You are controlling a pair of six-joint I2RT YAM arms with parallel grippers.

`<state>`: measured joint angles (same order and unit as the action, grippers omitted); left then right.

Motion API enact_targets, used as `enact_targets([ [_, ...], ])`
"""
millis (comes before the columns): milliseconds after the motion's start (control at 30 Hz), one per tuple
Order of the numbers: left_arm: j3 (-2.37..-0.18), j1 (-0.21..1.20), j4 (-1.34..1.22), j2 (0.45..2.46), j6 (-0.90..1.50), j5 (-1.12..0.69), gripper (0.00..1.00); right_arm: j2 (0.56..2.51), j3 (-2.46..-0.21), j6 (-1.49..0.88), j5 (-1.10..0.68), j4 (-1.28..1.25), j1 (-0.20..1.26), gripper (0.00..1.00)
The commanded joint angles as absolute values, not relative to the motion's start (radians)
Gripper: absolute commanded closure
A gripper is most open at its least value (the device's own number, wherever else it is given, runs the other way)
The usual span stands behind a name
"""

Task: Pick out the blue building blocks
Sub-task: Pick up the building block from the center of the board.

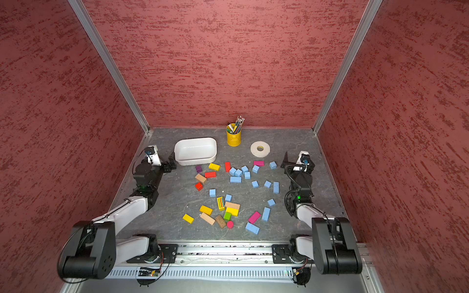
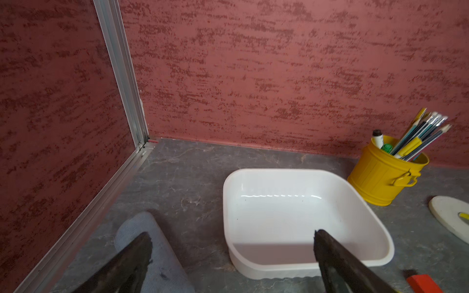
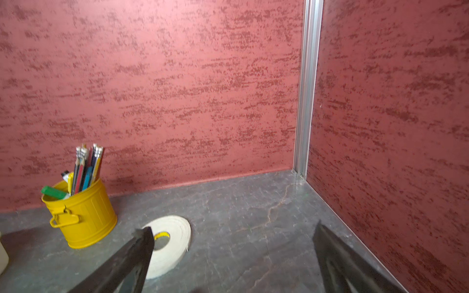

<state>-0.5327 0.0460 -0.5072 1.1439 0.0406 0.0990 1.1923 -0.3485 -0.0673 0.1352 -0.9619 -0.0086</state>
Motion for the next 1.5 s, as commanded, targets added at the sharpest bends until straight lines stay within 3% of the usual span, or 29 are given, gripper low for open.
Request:
enact_targets([
  [0, -0.664, 0.052, -0.203, 1.060, 0.147, 0.118, 0.00, 1.116, -0.430, -0.144, 0.046, -0.751, -0.011, 0.01],
  [300, -0.908, 0.033, 0.296, 0.847, 0.287, -0.092, 0.00, 0.986, -0.540, -0.209, -0.151, -0.342, 0.007, 0.01],
  [533, -0.932, 0.026, 0.488, 0.691, 0.262, -0.287, 0.00, 0.961, -0.649, -0.175, -0.213, -0.054, 0.025, 0.01],
  [900, -1.006, 0.064, 0.686, 0.807, 0.238, -0.562, 0.00, 0.987, -0.747, -0.180, -0.197, 0.157, 0.114, 0.01],
  [1233, -1.006, 0.321, 0.776, 0.894, 0.216, -0.322, 0.01, 1.025, -0.805, -0.239, -0.093, 0.253, 0.268, 0.01],
  [1467, -1.001, 0.490, 0.794, 0.957, 0.327, -0.159, 0.00, 1.052, -0.802, -0.255, -0.040, 0.265, 0.351, 0.01],
])
